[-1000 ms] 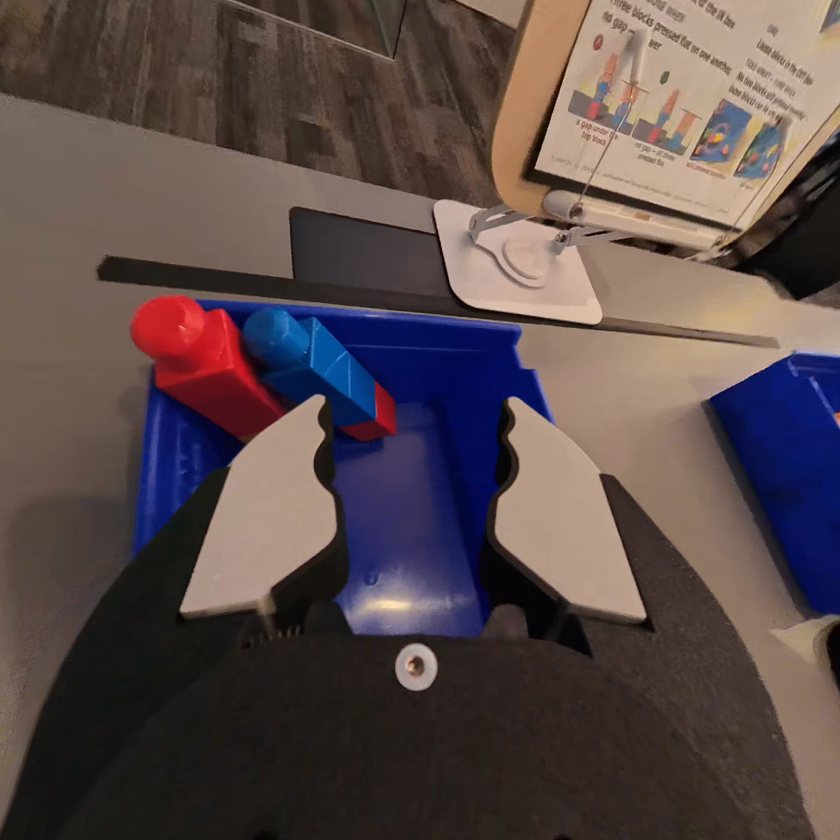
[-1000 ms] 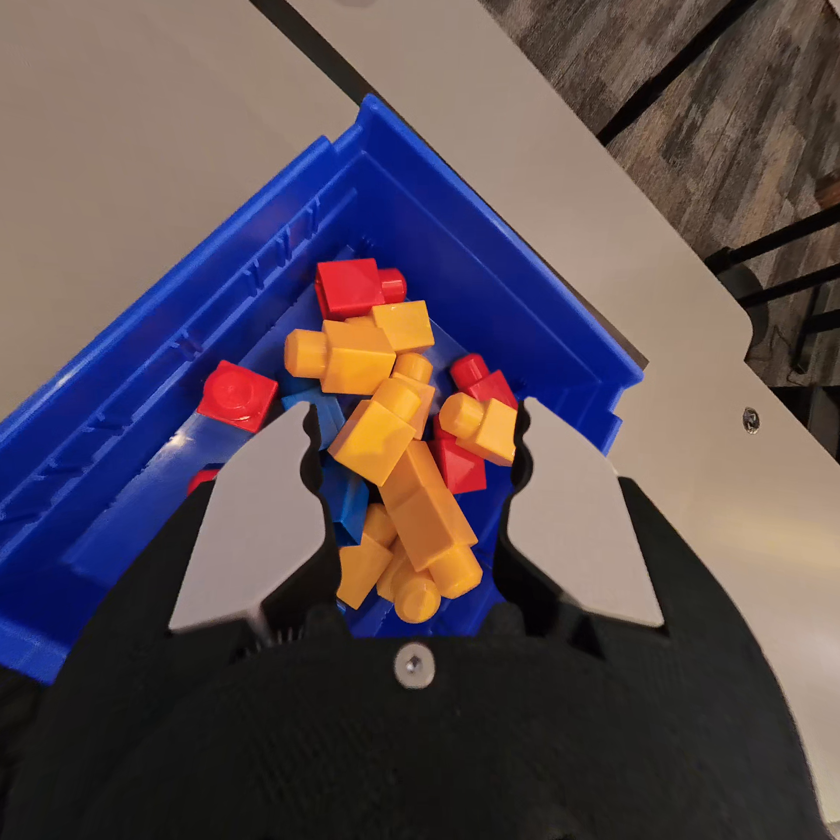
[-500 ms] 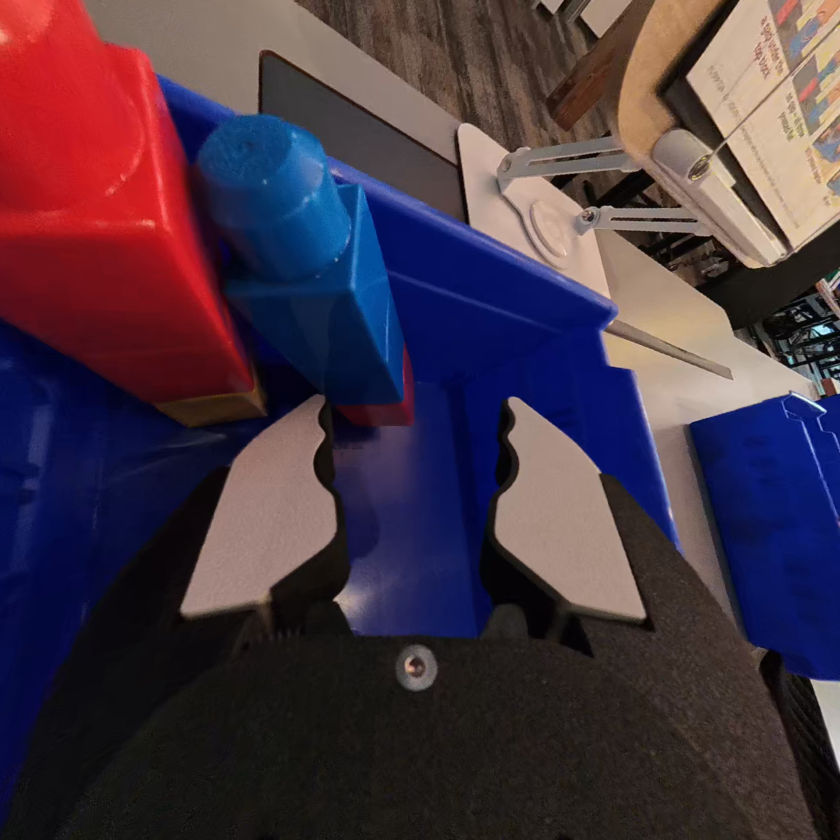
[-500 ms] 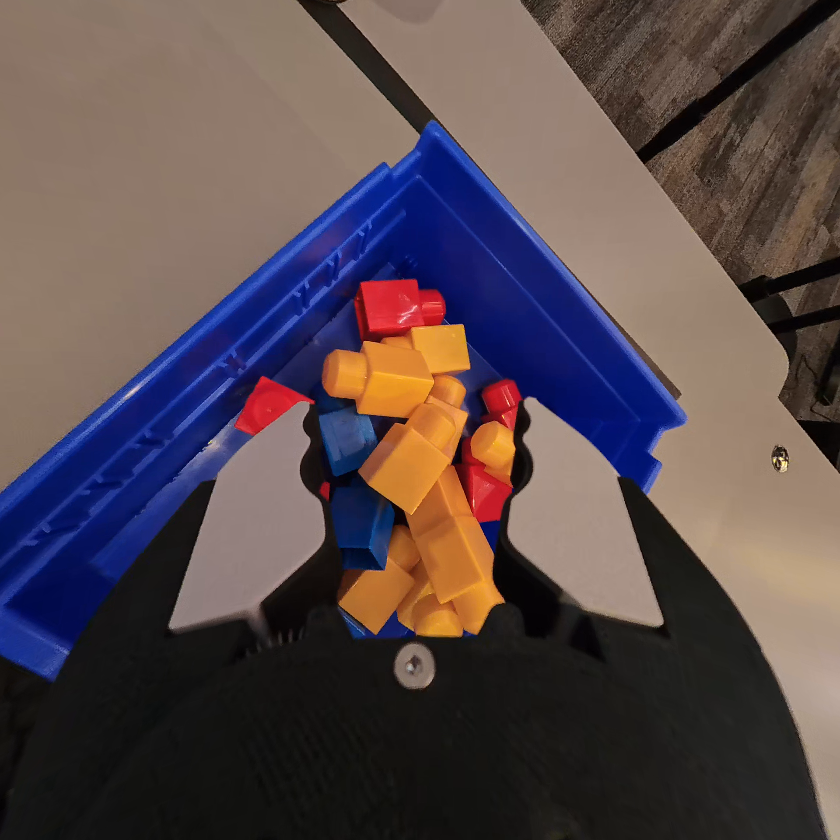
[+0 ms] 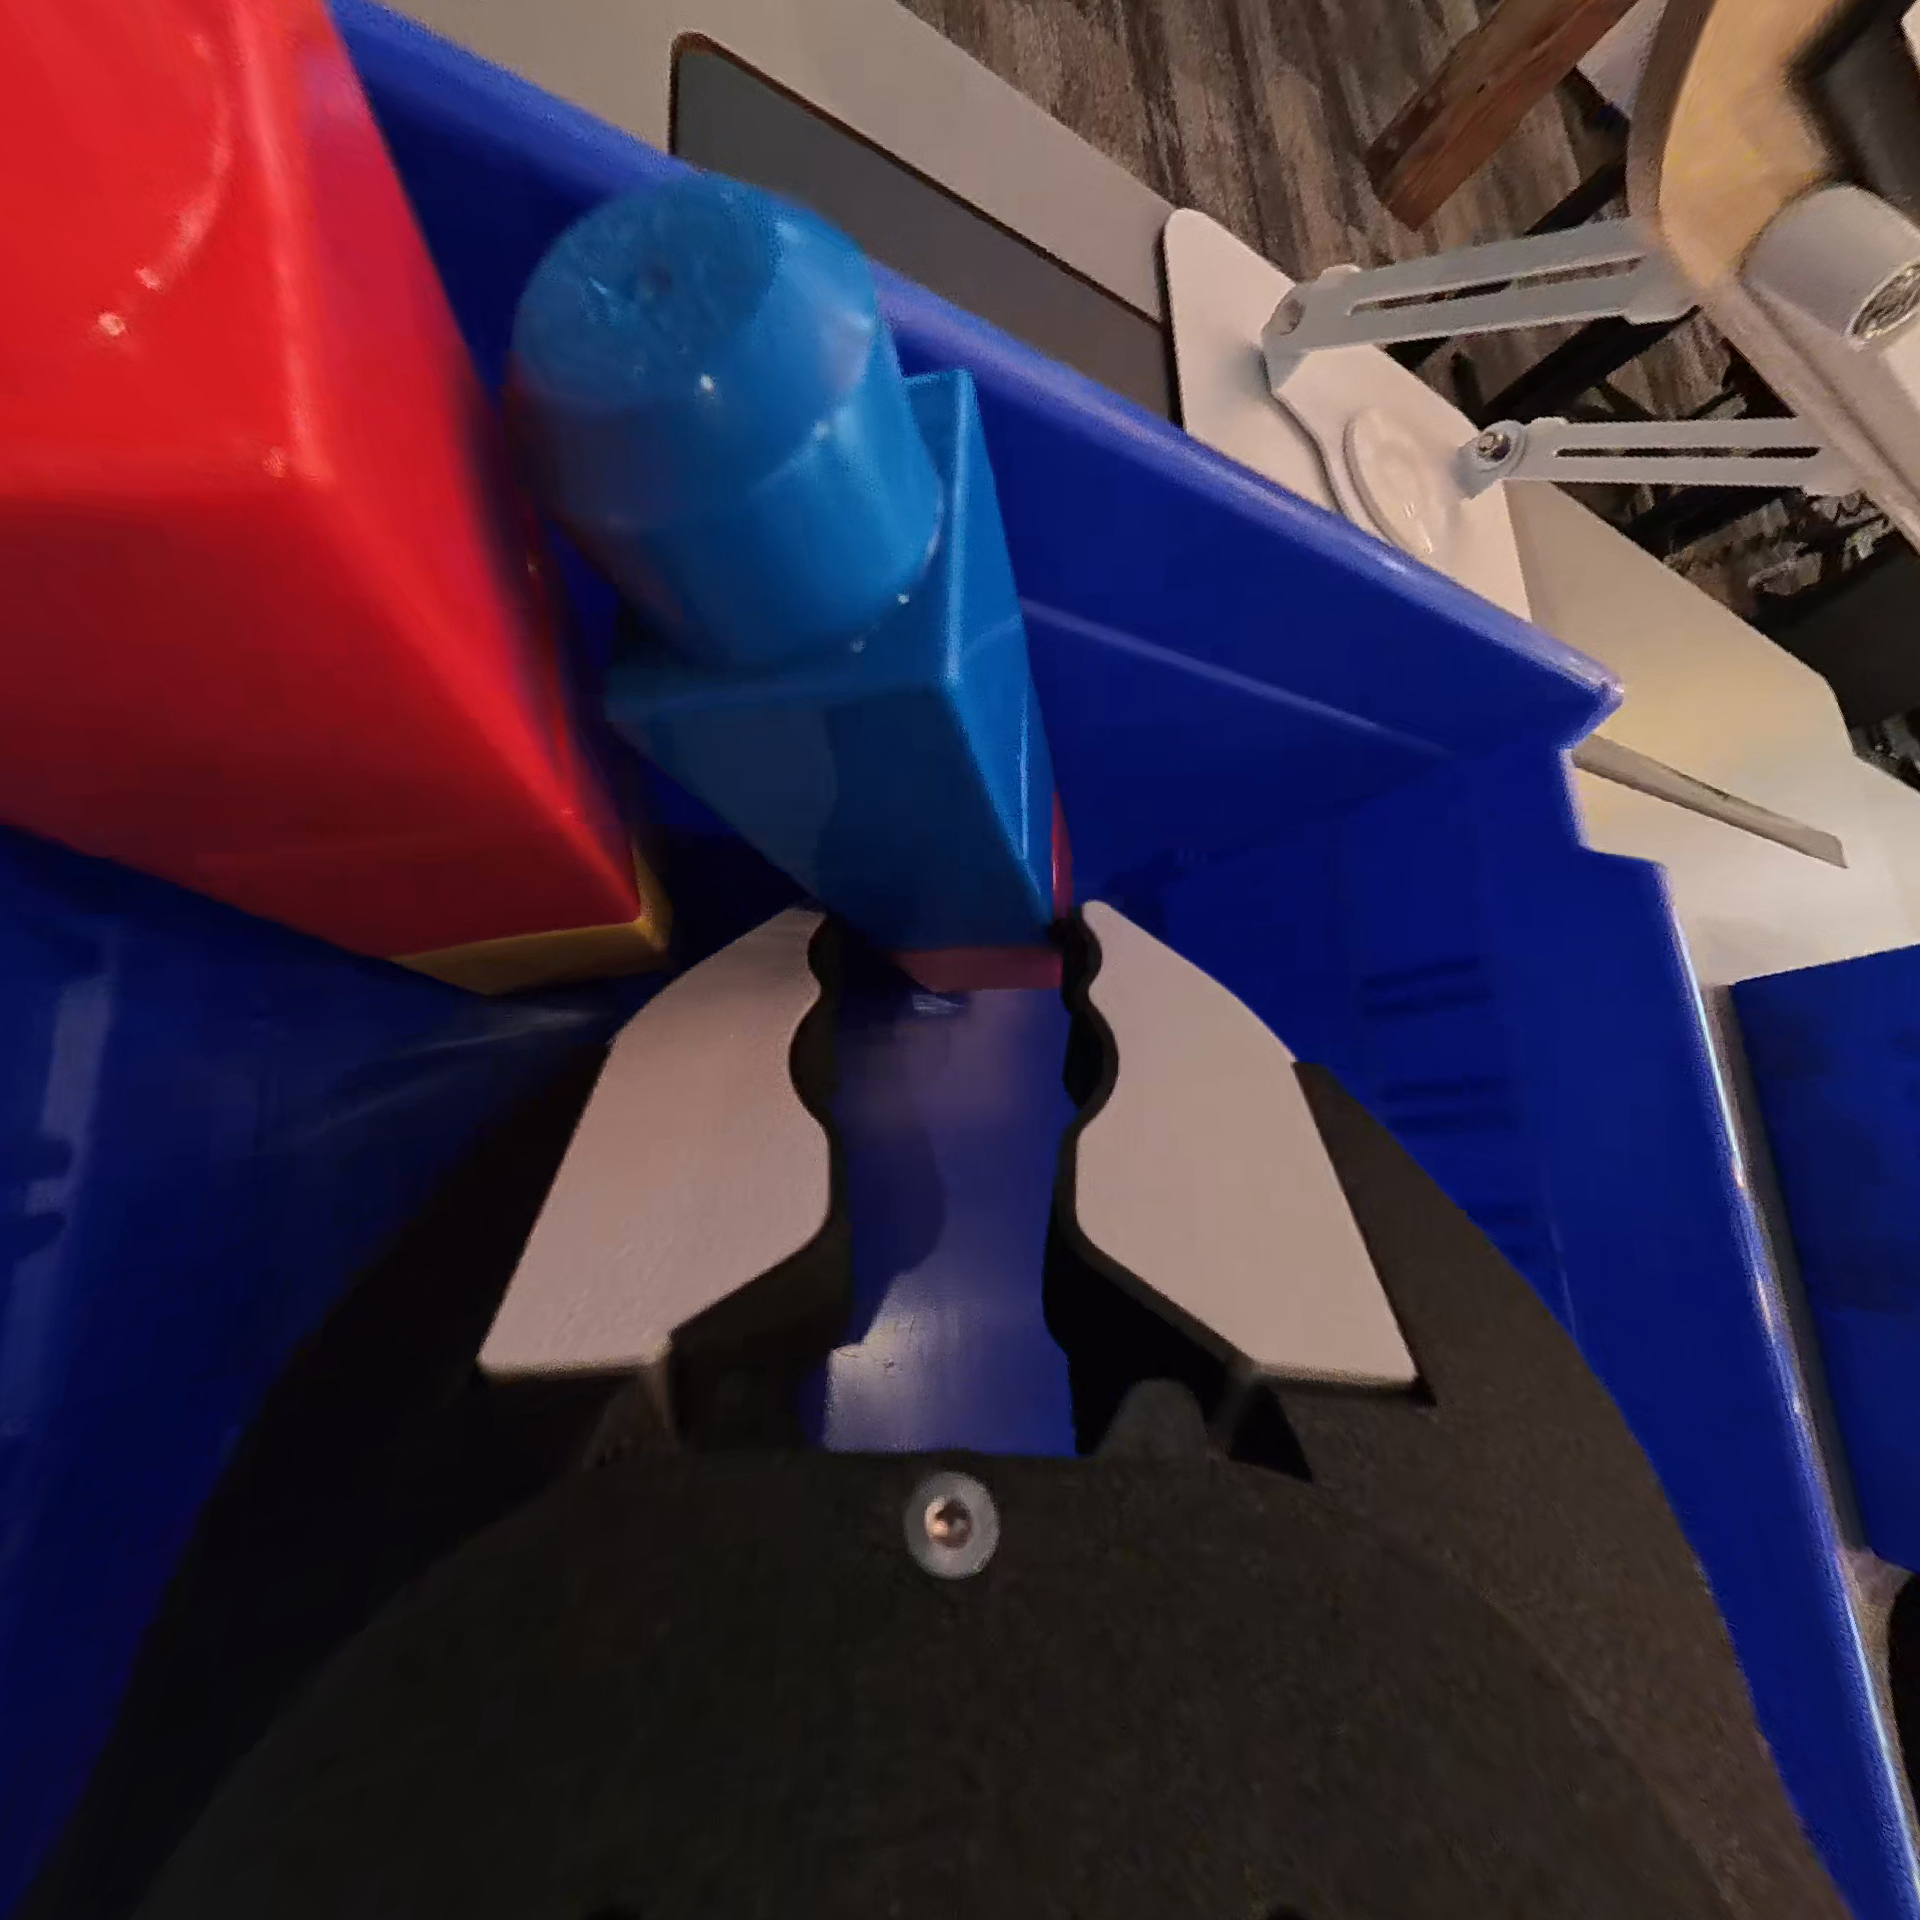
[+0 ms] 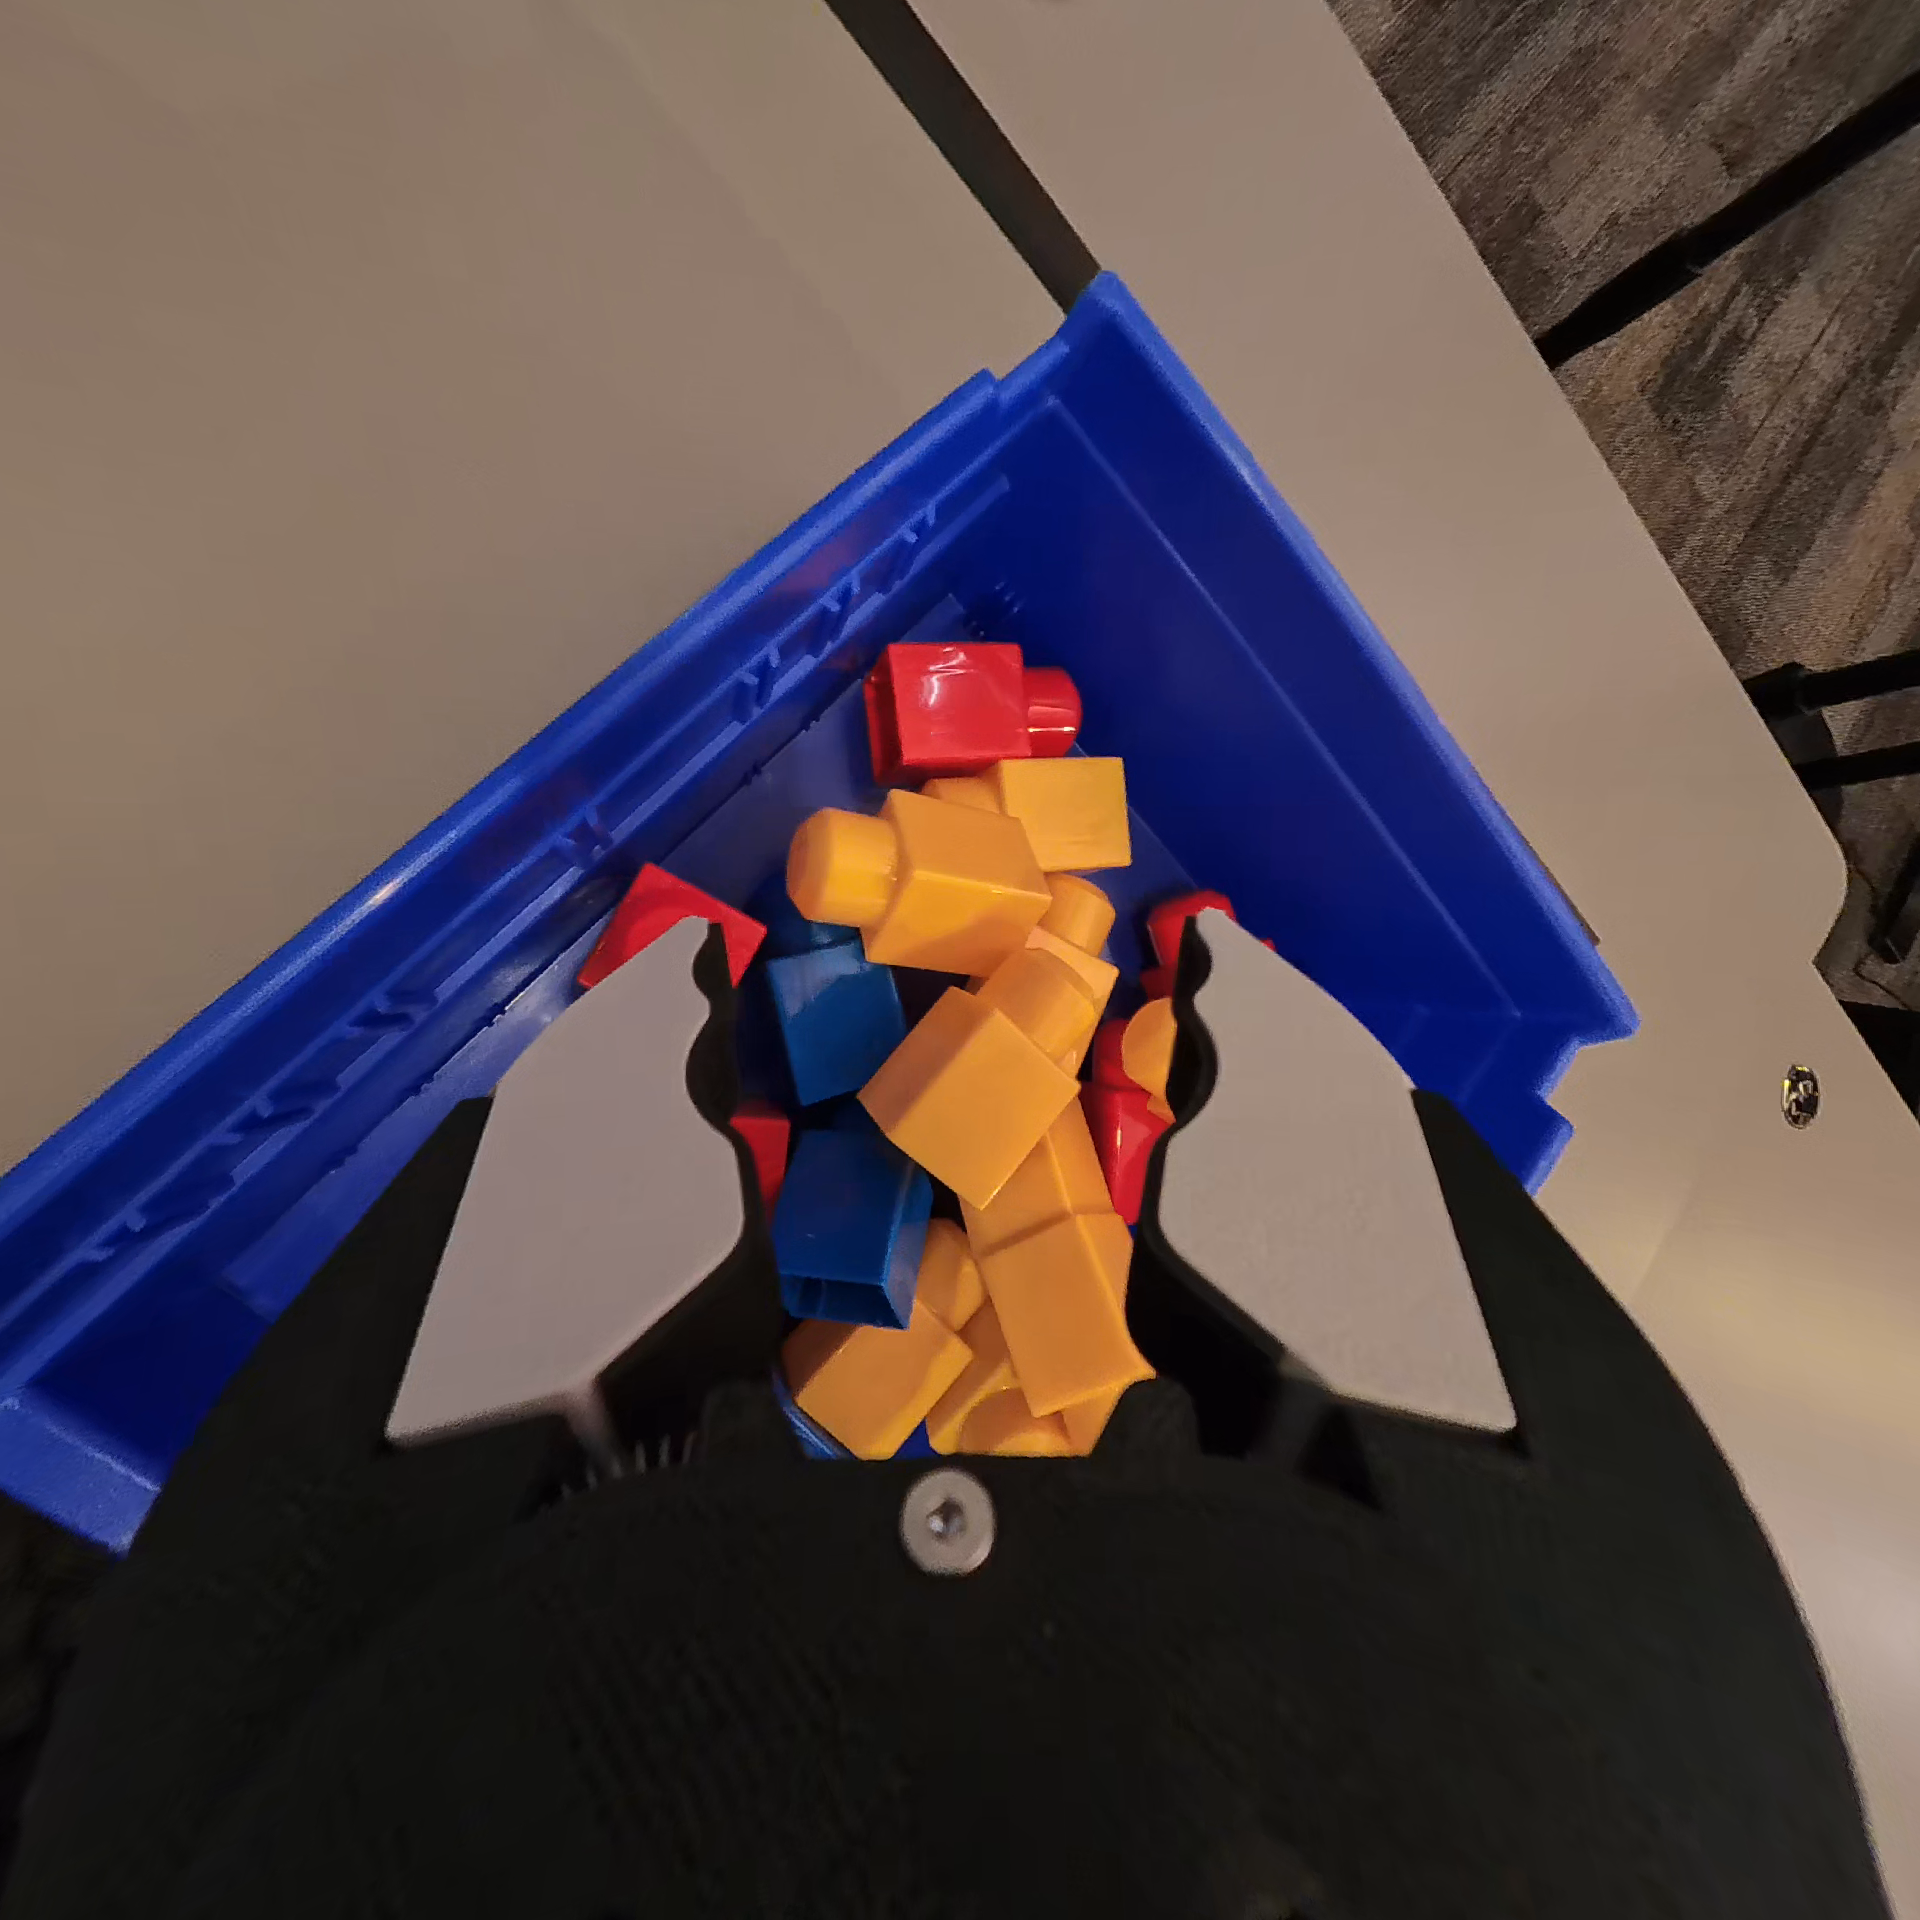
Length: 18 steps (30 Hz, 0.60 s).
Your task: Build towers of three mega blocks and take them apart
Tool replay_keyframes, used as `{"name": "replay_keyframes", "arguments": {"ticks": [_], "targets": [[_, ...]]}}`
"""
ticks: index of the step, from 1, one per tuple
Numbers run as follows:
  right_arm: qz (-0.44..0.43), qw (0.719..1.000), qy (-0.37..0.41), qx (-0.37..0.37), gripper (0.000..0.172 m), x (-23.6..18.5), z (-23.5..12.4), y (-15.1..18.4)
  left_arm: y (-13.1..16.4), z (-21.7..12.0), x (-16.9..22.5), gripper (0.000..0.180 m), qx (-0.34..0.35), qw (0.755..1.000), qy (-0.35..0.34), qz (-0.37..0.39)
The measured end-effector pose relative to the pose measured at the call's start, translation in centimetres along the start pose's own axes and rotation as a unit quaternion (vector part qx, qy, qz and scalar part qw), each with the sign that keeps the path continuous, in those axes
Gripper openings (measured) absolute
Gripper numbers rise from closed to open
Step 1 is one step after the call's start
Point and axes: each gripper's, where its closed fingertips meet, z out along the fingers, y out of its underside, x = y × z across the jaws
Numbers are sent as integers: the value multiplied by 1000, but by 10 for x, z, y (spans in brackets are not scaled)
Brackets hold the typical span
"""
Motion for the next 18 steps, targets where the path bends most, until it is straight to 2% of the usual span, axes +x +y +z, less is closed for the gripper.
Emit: {"name": "replay_keyframes", "arguments": {"ticks": [4,7,9,11,13,14,15,16,18], "targets": [[-4,1000,-5,-7,83,-3,3,1,-3,-3,5,40,3,1000,3,29],[-10,1000,-7,-14,82,-5,4,1,-7,-14,32,38,13,997,61,37],[-17,1000,-3,-13,81,-6,3,-2,-19,-34,56,36,30,993,91,62],[-20,1000,1,4,79,-7,-3,-12,-36,-64,84,36,66,985,105,120],[-21,999,-3,46,77,-13,-13,-33,-46,-96,119,34,97,972,126,175],[-23,997,-8,74,76,-20,-20,-47,-46,-111,139,19,107,964,146,197],[-25,993,-22,110,75,-30,-28,-65,-44,-125,163,18,118,953,180,213],[-26,987,-47,150,74,-44,-37,-84,-36,-137,187,5,114,942,223,222],[-34,970,-114,213,73,-82,-54,-118,-19,-147,216,0,85,935,264,222]]}}
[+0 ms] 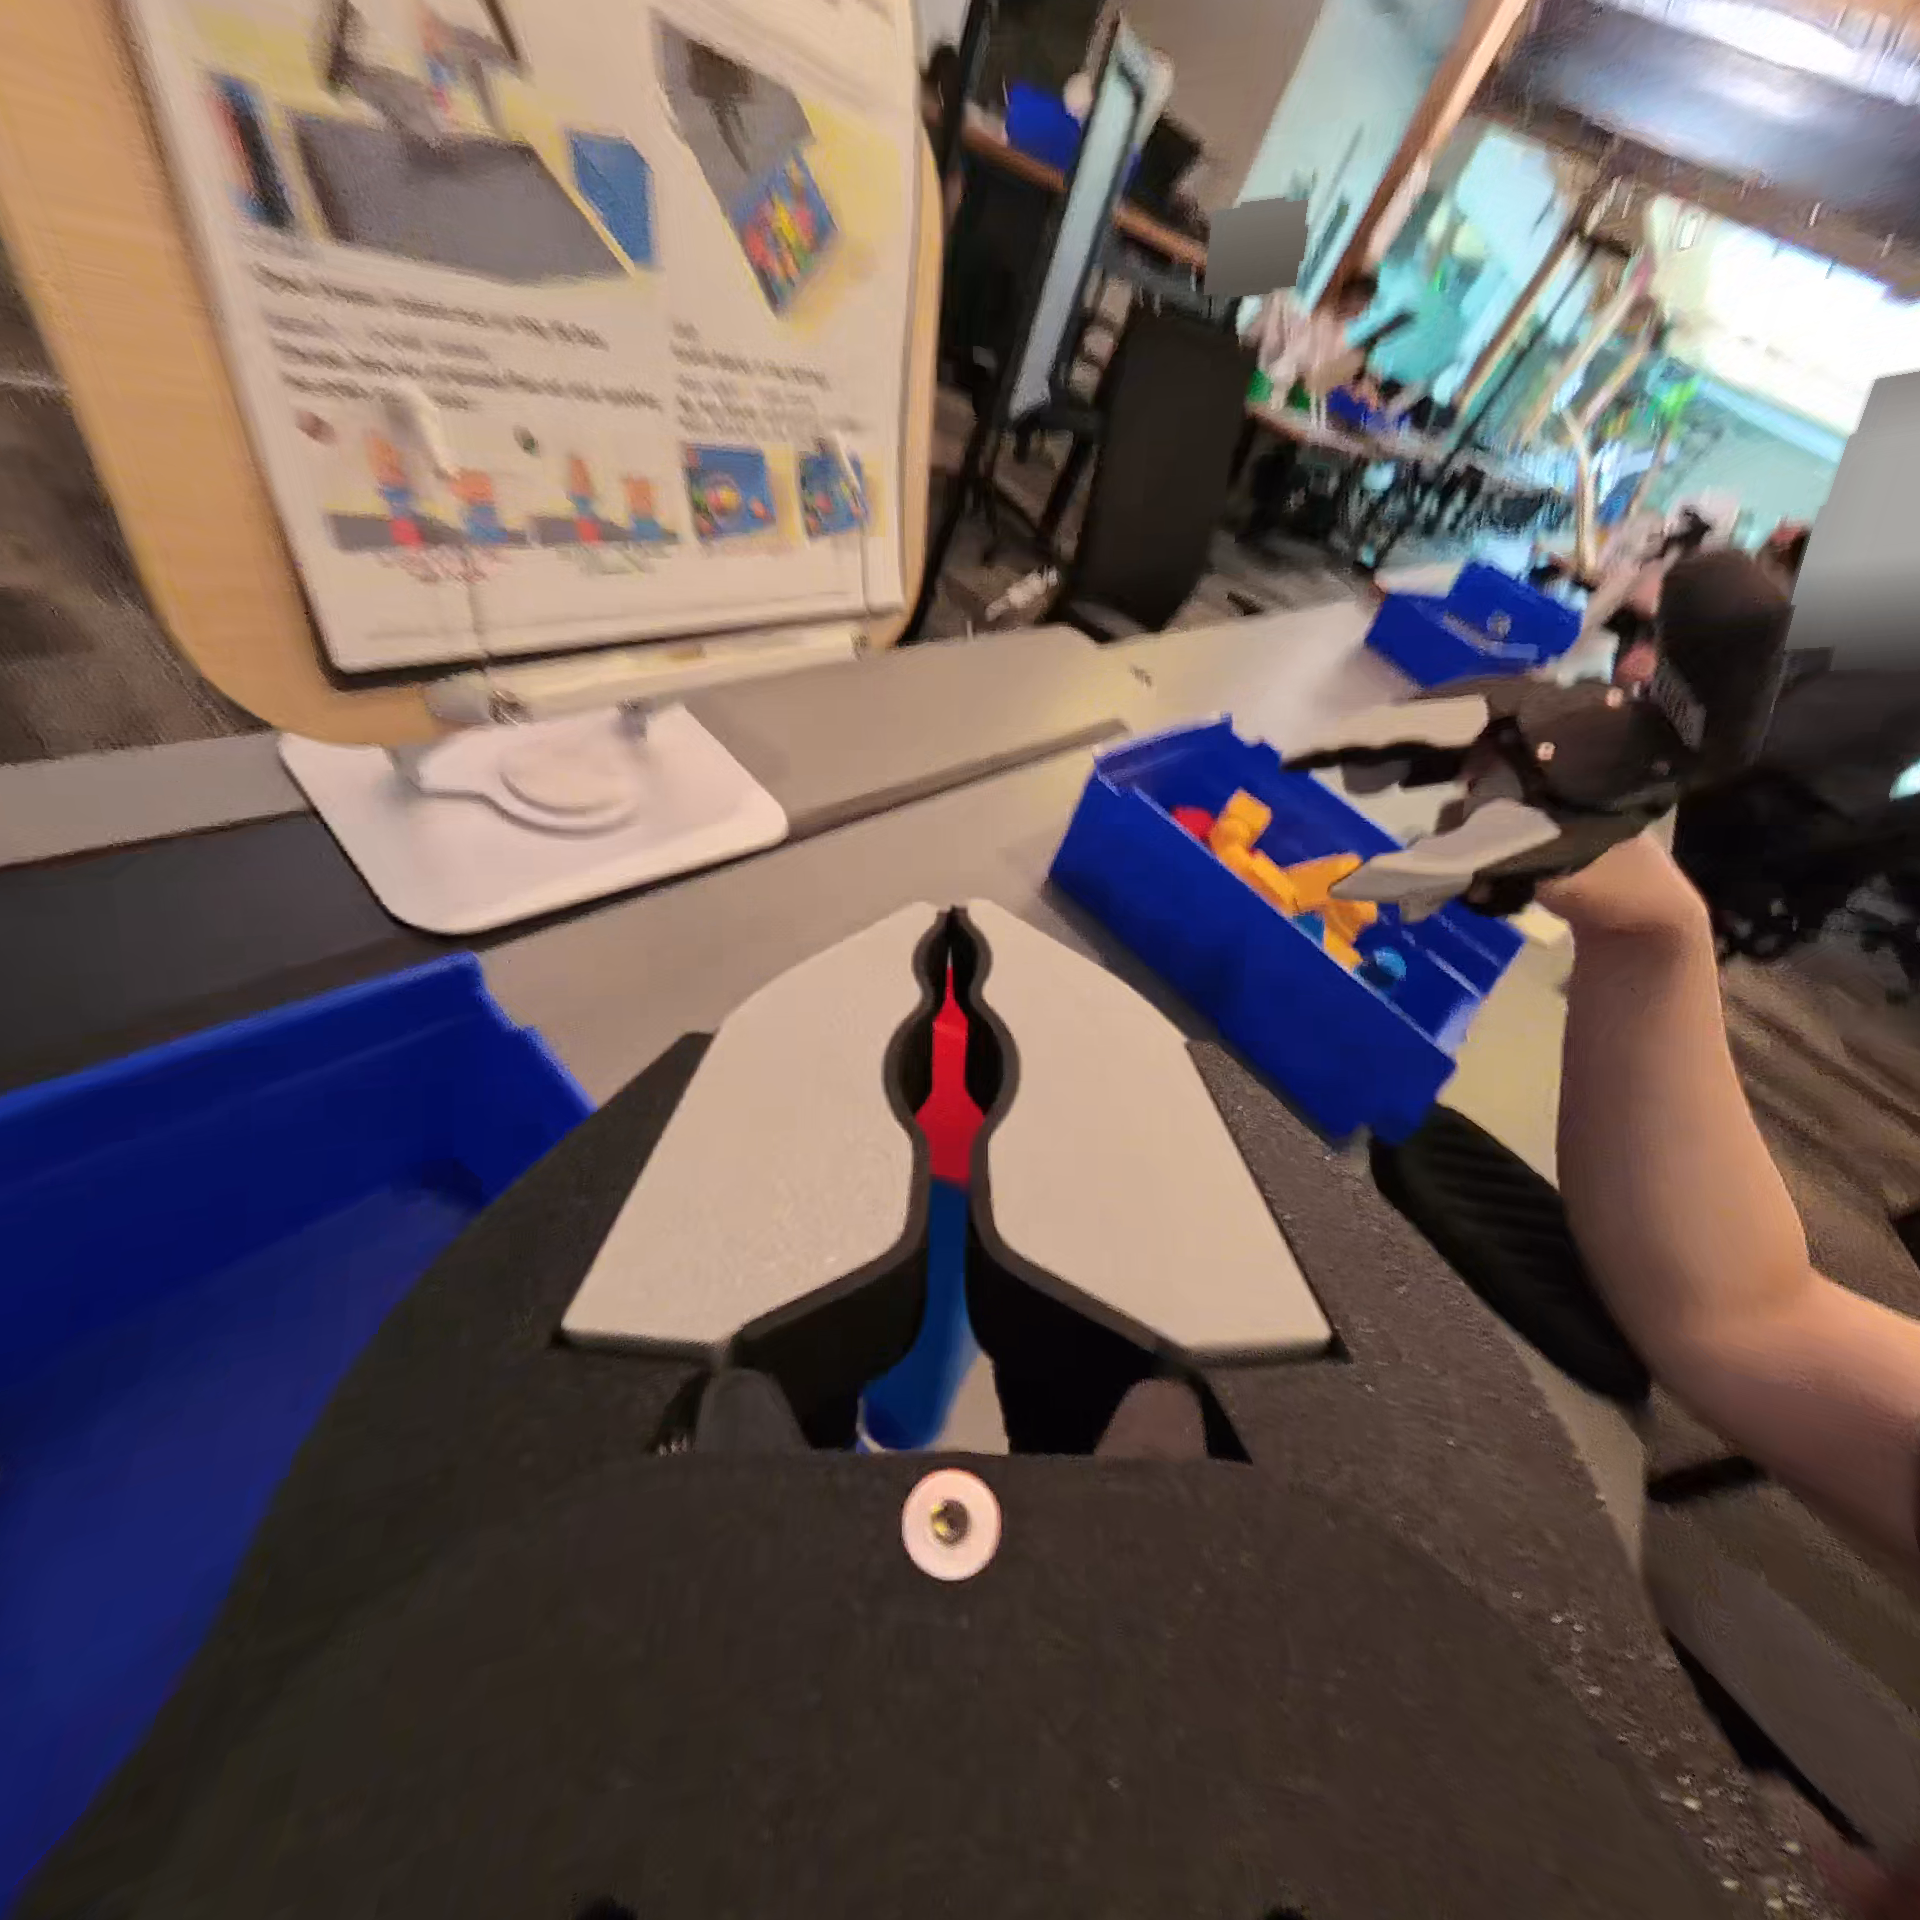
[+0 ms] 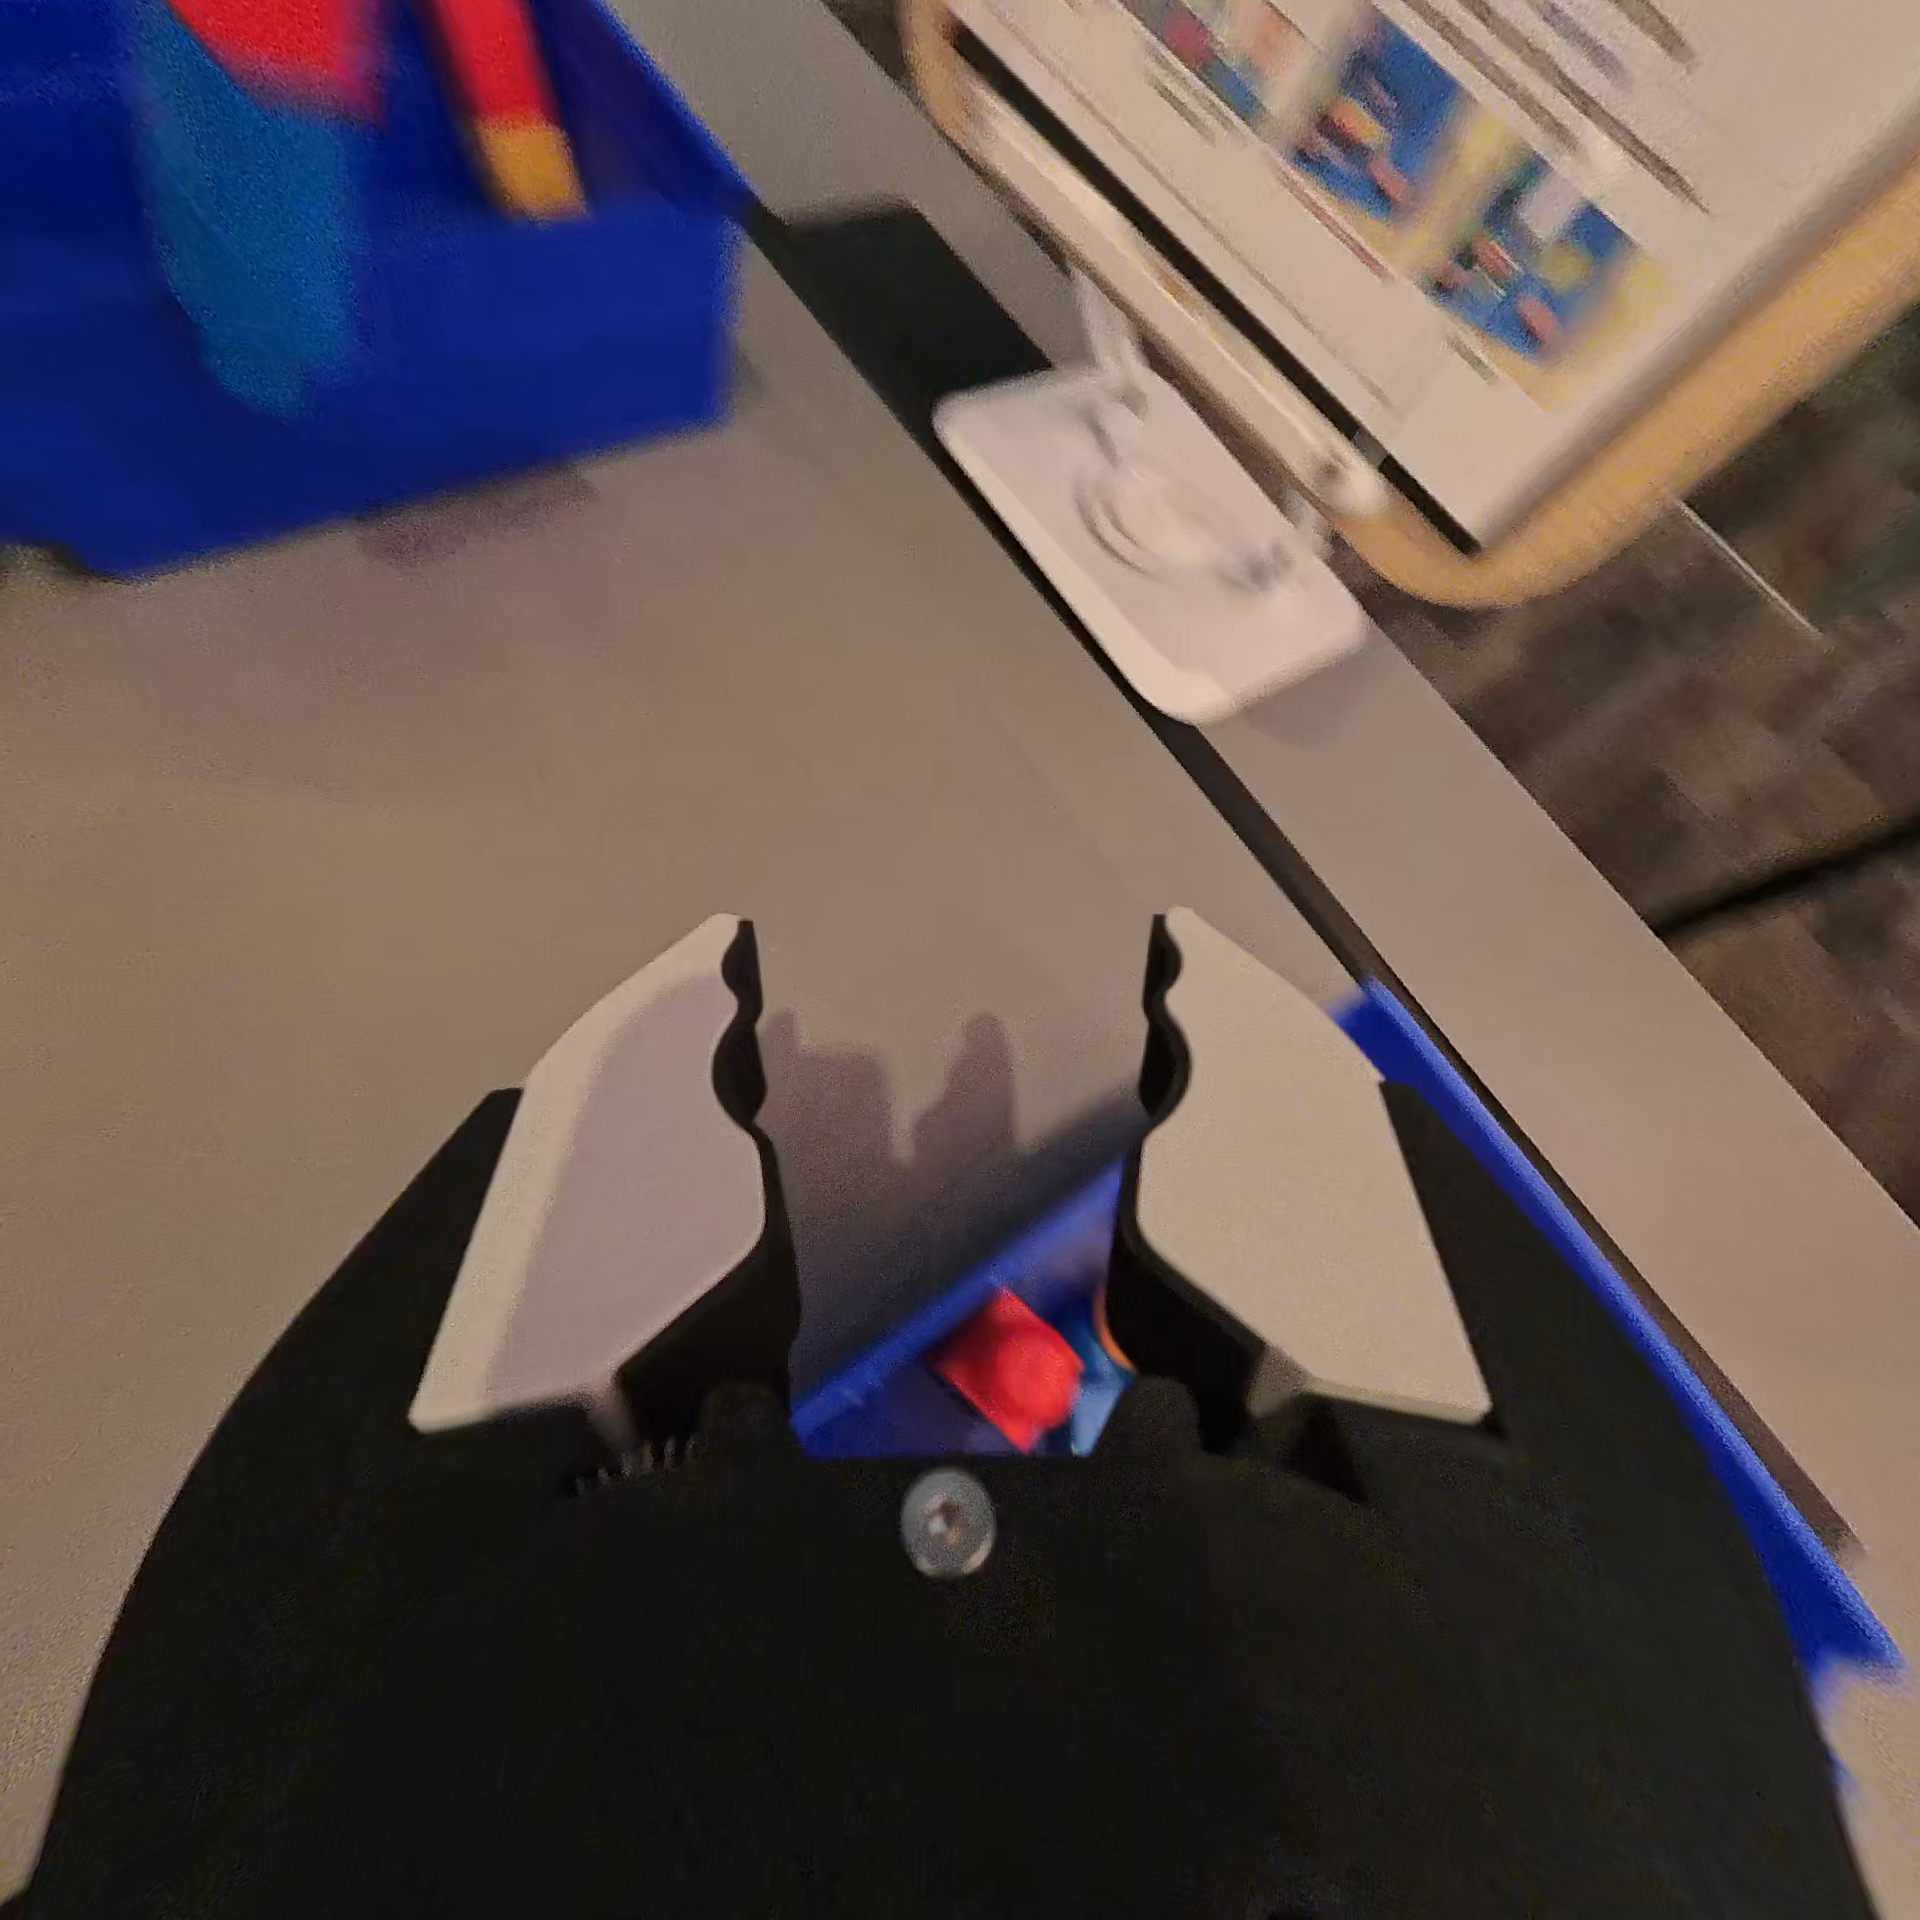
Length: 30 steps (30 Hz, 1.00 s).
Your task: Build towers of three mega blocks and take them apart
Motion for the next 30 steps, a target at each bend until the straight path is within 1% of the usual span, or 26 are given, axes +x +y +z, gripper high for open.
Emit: {"name": "replay_keyframes", "arguments": {"ticks": [2,4,7,10,13,17,19,21,24,25,26,27,28,29,30], "targets": [[-30,999,-41,18,72,-31,6,-19,17,5,9,0,-56,998,-11,20],[-57,996,-71,9,72,-56,15,-24,21,8,9,0,-68,997,-27,31],[-83,990,-112,-24,72,-83,30,-17,25,11,7,0,-79,996,-36,36],[-114,975,-180,-67,72,-109,36,4,24,12,13,1,-76,996,-29,41],[-146,963,-205,-99,72,-118,38,21,25,12,18,8,-84,995,-26,46],[-126,959,-227,-115,70,-120,42,30,27,12,23,10,-94,994,-21,50],[-120,948,-264,-128,67,-130,38,36,29,13,22,11,-100,993,-22,53],[-121,943,-279,-133,67,-134,34,37,30,15,20,12,-105,993,-22,52],[-114,945,-277,-128,67,-132,31,33,30,18,21,13,-105,993,-17,46],[-117,947,-271,-125,67,-130,28,32,28,18,29,14,-100,994,5,47],[-121,949,-264,-125,67,-126,23,31,27,17,47,13,-97,993,53,51],[-122,951,-256,-122,67,-120,14,31,27,12,76,12,-101,983,135,65],[-117,956,-246,-111,67,-111,4,30,32,0,113,13,-111,961,237,89],[-106,962,-236,-93,67,-101,-8,28,38,-15,148,14,-117,932,323,116],[-86,968,-227,-69,67,-90,-21,26,45,-25,174,18,-121,908,372,151]]}}
